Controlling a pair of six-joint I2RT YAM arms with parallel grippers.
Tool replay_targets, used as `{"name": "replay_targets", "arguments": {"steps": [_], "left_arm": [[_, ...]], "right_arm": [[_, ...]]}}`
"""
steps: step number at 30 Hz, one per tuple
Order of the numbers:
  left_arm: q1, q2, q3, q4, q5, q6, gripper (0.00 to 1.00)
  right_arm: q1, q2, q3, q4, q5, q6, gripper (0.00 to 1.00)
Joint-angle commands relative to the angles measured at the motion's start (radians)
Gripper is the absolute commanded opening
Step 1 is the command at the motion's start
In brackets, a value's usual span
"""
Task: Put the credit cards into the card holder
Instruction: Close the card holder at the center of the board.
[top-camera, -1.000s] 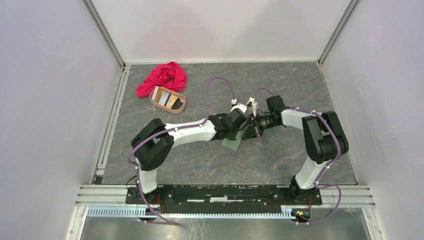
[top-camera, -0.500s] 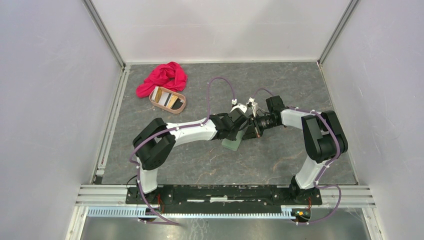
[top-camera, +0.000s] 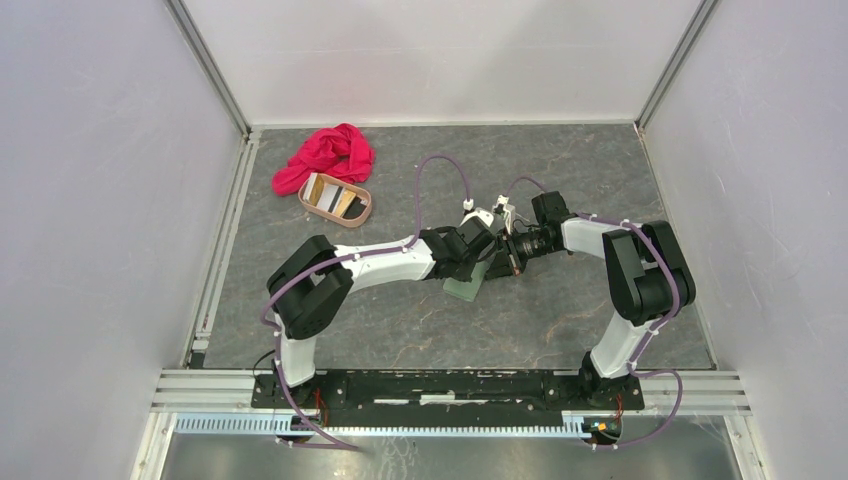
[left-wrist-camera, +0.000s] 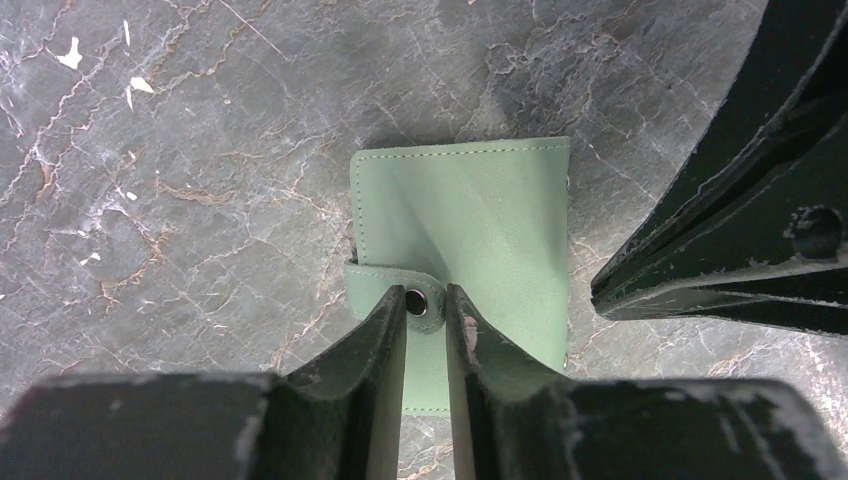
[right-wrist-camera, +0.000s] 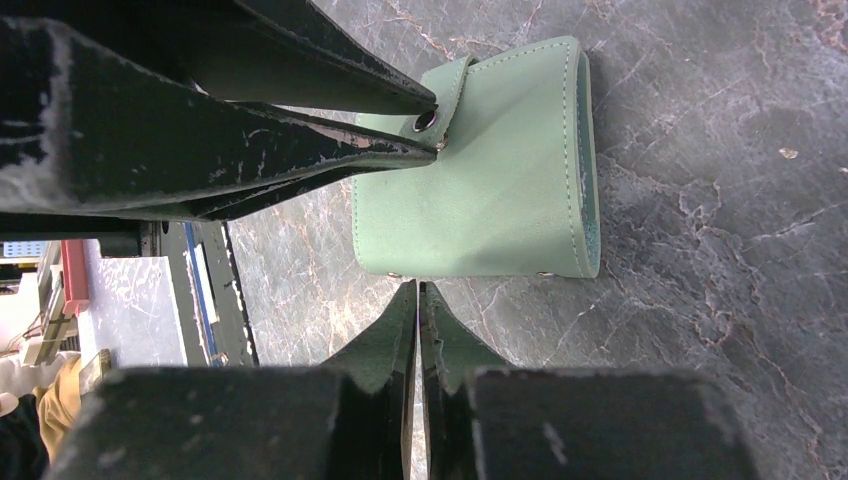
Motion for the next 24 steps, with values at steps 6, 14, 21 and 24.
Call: {"name": "replay_targets", "arguments": {"steps": [6,14,21,24], "left_arm": [[0.000,-0.017,0.039,0.003,-0.003,0.061,0.20],[0.000,-0.007,0.046,0.003,0.011,0.063,0.18],[0.000,-0.005,0.053,-0.006,0.018,0.066,0.23],[0.000,-0.005,0.055,-0.017,0.015,0.070,0.25]], "right_arm": [[-0.004,0.009,0.035,-0.004,-0.016,-0.011,0.08],[-0.004,0.008,0.035,-0.005,-0.018,-0.011,0.08],[-0.004,0.013,0.038,-0.013,-0.019,-0.017,0.08],[-0.004,0.014,0.039,-0.015,-0.020,-0.019,0.08]]}}
